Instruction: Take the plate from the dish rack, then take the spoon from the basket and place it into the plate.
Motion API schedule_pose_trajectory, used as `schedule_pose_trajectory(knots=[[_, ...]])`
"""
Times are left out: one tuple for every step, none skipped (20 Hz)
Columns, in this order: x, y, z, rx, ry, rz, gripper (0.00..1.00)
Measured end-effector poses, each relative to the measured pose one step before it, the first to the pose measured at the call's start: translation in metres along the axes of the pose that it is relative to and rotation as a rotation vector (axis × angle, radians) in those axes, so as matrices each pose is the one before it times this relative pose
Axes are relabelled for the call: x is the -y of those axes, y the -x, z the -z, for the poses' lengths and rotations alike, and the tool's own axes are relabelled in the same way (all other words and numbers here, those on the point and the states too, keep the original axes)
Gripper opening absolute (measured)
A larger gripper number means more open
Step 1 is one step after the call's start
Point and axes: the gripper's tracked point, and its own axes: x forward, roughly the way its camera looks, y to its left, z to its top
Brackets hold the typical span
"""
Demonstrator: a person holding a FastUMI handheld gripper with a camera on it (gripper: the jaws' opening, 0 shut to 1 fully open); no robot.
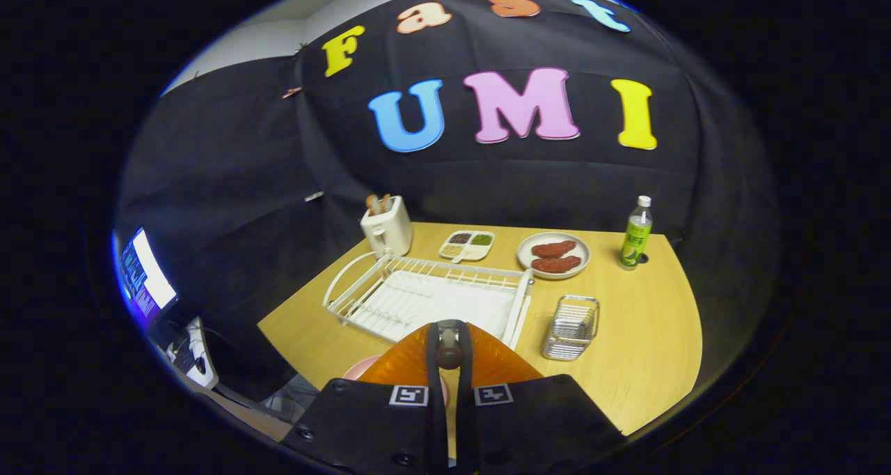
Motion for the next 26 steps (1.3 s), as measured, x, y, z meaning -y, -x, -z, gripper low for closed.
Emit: schedule_pose_trajectory(knots=[[-0.01186,-0.00564,0.01296,-0.02322,0.00861,-0.02406,0.09],[-0.01395,-0.00763,0.01368,-0.02386,0.00116,-0.02814,0.09],[-0.01182,-0.0076,0.01522,-0.02559,0.00033,-0.02505,0.09],[-0.00888,-0.0087,0.01393,-0.02403,0.00083,-0.01895,0.09],[-0.00743,-0.01124,0.01338,-0.02457,0.00771,-0.01787,0.09],[-0.00397,-0.01253,0.01188,-0.02485,0.00455,-0.01091,0.09],[-0.00337,-0.0106,0.01044,-0.02157,0.00093,-0.0096,0.09],[-0.00339,-0.01174,0.0074,-0.01443,0.00332,-0.00703,0.09],[-0.0008,-0.01033,0.00403,-0.01026,0.00364,-0.00067,0.09],[-0.00215,-0.00976,0.00379,-0.00731,0.00851,-0.00268,0.09],[-0.00057,-0.00656,0.00385,-0.00645,0.0049,0.00081,0.09],[-0.00331,-0.00348,0.00481,-0.00368,0.00138,-0.00353,0.09],[-0.00187,-0.00314,0.00469,-0.007,0.00287,-0.00421,0.09],[0.00018,-0.00092,0.00491,-0.01109,0.00733,-0.00172,0.09],[-0.00042,-0.00109,-0.00221,0.01591,0.00517,-0.00363,0.09],[0.00031,-0.00001,0.00243,-0.00346,0.00189,-0.00115,0.09],[0.00174,-0.00027,0.00336,-0.00963,0.00238,-0.00145,0.1],[0.00273,-0.00024,0.00556,-0.02032,0.00735,0.00308,0.12],[0.00377,-0.00148,0.00972,-0.027,0.01106,0.0101,0.15],[0.00436,-0.00151,0.00847,-0.02204,0.01094,0.01031,0.17],[0.00268,-0.0023,0.00768,-0.01314,0.00263,0.00309,0.19],[0.00238,-0.00194,0.00776,-0.01397,-0.00116,0.0043,0.2],[0.00383,-0.00165,0.00765,-0.01583,0.00073,0.01286,0.2],[0.00513,0.00007,0.00785,-0.01586,0.0055,0.01486,0.22],[0.00543,-0.00221,0.00461,-0.00778,0.00057,0.01464,0.22],[0.0035,-0.00141,0.00514,-0.00692,-0.00938,0.00889,0.21]])
